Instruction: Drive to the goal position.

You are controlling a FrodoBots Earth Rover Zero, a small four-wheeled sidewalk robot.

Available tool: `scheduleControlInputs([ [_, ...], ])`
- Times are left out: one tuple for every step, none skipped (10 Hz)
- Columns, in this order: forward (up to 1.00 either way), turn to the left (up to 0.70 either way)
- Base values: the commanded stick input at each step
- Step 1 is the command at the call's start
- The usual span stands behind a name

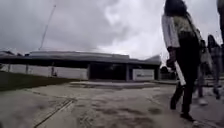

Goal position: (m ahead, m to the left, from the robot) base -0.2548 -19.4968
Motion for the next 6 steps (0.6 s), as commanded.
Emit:
scheduleControlInputs([
  [0.50,0.00],
  [0.50,0.00],
  [0.50,0.00],
  [0.50,0.00],
  [0.50,0.00],
  [0.50,-0.31],
])
